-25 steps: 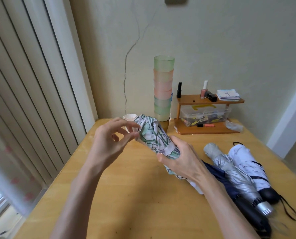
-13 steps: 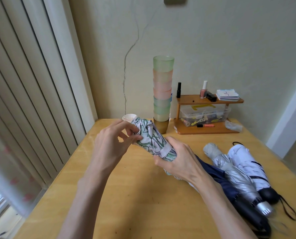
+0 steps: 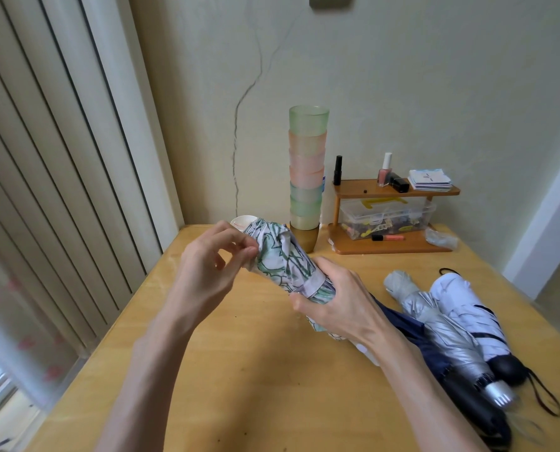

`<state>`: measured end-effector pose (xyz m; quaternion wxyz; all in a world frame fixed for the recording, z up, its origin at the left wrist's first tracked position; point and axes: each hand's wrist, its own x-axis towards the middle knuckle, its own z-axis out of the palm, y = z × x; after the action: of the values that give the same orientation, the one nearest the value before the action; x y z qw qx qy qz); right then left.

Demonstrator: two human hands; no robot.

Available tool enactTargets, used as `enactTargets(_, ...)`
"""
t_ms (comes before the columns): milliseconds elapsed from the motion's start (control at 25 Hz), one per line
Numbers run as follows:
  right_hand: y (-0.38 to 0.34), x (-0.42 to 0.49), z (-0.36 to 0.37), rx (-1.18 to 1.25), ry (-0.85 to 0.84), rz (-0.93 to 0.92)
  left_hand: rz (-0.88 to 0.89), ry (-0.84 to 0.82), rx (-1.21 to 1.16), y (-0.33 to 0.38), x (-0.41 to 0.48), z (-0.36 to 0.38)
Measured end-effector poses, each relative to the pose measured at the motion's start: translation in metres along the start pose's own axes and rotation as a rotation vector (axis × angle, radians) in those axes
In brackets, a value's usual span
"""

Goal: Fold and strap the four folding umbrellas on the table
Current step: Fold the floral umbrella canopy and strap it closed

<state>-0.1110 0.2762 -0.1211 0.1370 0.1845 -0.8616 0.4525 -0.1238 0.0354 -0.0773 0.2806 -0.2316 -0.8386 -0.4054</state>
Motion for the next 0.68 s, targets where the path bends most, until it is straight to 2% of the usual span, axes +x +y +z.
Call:
enactTargets(240, -0.001, 0.001, 0.001, -0.051, -0.002, -0.012, 0.146, 0.057, 0.193, 0.009, -0.002, 0.004)
enactTargets(400, -0.001, 0.001, 0.001, -0.058, 0.038, -0.006, 0.151, 0.152, 0.295, 0.010, -0.003, 0.011)
enactTargets(480, 0.000, 0.001, -0.001, -0.057, 0.047, -0.005, 0.162, 0.140, 0.302, 0.006, -0.002, 0.014)
enactTargets(560, 0.000, 0.001, -0.003, -0.042, 0.038, 0.008, 0.146, 0.089, 0.249, 0.002, -0.001, 0.016)
enactTargets(680, 0.002, 0.001, -0.008, -0.006, 0.006, 0.035, 0.017, -0.031, -0.063, 0.000, -0.003, 0.012)
